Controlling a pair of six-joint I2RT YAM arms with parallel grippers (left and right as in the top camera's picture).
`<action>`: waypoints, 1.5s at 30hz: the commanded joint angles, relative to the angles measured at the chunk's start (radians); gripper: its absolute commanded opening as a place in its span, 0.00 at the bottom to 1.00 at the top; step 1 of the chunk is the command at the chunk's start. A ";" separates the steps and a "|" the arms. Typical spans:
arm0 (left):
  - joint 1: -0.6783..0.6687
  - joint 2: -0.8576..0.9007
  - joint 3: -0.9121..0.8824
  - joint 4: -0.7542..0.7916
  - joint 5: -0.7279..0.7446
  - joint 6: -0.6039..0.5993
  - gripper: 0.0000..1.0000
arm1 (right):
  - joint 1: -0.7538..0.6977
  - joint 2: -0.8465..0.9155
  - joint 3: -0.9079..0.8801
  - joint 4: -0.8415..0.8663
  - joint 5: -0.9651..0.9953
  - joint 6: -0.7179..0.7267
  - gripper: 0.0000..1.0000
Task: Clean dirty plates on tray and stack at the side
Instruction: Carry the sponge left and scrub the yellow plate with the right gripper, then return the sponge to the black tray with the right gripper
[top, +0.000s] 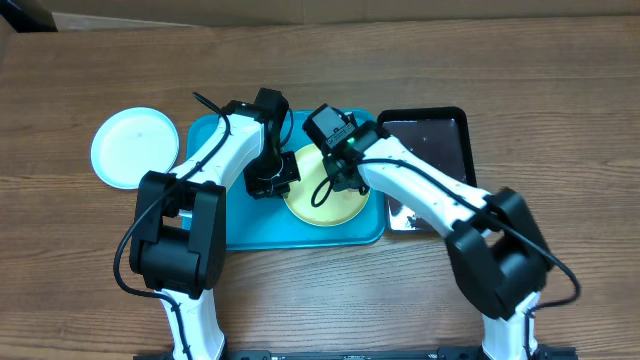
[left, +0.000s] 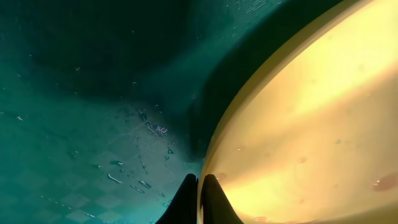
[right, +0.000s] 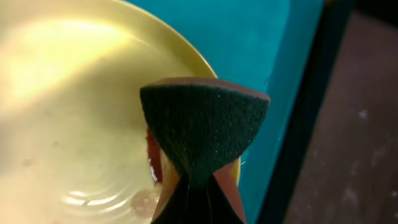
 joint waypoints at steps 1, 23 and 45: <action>-0.007 -0.008 -0.005 -0.002 -0.018 -0.014 0.04 | -0.001 0.045 0.006 0.015 0.052 0.036 0.04; -0.007 -0.008 -0.005 -0.003 -0.019 -0.013 0.04 | -0.006 0.102 -0.018 0.060 -0.590 -0.040 0.04; -0.006 -0.008 -0.005 -0.001 -0.024 -0.014 0.05 | -0.441 -0.174 0.042 -0.168 -0.643 -0.180 0.04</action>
